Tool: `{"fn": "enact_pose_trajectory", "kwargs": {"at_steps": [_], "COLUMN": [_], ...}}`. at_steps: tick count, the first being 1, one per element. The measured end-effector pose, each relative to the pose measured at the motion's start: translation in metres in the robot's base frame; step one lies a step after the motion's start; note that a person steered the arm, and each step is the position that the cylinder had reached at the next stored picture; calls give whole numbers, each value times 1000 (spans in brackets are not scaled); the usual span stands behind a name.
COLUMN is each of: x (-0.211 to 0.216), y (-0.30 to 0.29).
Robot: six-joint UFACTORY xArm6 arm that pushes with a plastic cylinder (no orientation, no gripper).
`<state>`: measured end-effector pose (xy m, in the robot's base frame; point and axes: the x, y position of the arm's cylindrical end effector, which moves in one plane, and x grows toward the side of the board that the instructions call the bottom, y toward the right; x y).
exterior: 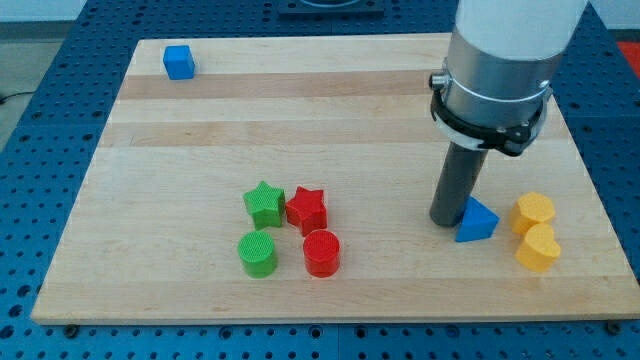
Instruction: Move the blue cube top left to the yellow hexagon
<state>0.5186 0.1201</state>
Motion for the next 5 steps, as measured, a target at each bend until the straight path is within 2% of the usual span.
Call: {"fn": "enact_pose_trajectory", "kwargs": {"at_steps": [1, 3, 4, 5], "x": [-14, -150, -163, -169], "y": [-7, -131, -162, -165]}}
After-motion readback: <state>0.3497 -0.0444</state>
